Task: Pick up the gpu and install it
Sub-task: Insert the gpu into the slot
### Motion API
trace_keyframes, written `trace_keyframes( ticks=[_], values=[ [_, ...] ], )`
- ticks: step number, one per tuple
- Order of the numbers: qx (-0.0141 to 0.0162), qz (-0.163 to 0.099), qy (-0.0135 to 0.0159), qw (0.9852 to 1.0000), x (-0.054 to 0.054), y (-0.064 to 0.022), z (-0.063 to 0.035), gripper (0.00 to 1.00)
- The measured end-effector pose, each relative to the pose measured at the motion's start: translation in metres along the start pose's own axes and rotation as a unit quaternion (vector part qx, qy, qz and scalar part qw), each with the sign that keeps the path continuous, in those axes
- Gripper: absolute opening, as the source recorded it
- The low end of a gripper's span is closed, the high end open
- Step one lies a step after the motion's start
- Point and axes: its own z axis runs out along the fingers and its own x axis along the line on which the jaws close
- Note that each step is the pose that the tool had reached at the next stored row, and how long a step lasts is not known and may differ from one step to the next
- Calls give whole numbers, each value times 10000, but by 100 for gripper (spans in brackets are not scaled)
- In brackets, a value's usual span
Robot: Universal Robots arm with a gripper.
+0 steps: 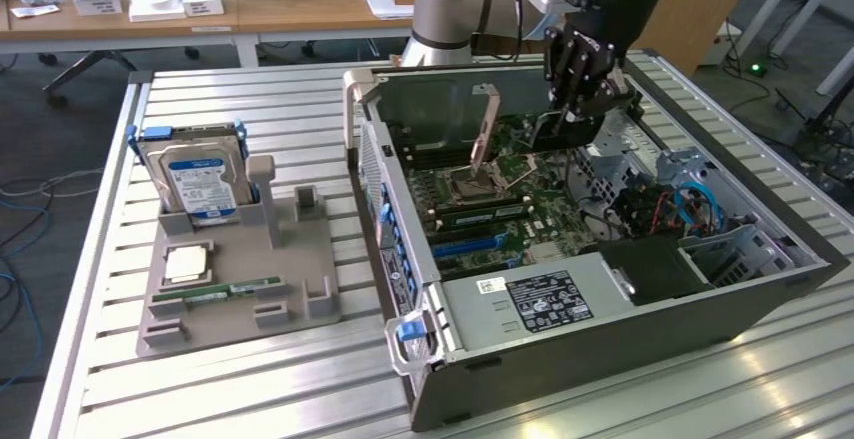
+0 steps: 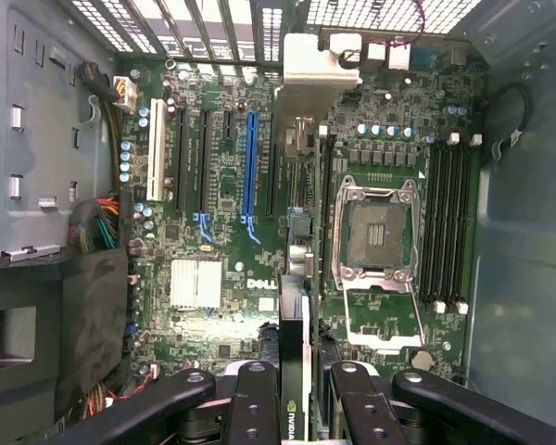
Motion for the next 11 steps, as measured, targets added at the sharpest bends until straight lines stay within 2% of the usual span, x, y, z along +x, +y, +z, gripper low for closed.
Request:
trace_keyframes(
  ticks=[11],
  values=[
    [2, 1, -1, 10000, 1, 1, 37, 26]
  ],
)
